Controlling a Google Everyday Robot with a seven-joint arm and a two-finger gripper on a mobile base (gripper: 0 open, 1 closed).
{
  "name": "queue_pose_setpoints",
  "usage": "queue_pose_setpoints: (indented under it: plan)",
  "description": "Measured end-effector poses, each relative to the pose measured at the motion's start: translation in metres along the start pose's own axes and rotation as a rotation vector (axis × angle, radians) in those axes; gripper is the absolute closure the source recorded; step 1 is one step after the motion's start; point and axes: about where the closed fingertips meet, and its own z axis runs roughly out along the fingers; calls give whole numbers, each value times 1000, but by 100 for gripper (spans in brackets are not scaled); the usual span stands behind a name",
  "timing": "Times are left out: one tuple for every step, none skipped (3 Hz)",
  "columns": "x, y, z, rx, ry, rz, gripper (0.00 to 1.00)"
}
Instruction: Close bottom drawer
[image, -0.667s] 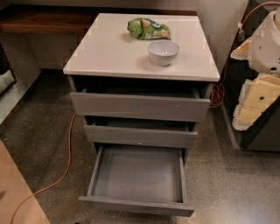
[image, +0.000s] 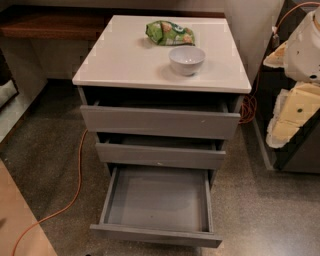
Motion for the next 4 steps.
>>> queue_pose_setpoints:
  plan:
    - [1,9,19,-27,-6,4,0]
    - [2,29,60,-75,-20,4,0]
    - [2,48,99,-112,-39,-5,0]
    - [0,68,141,-144,-75,-31,0]
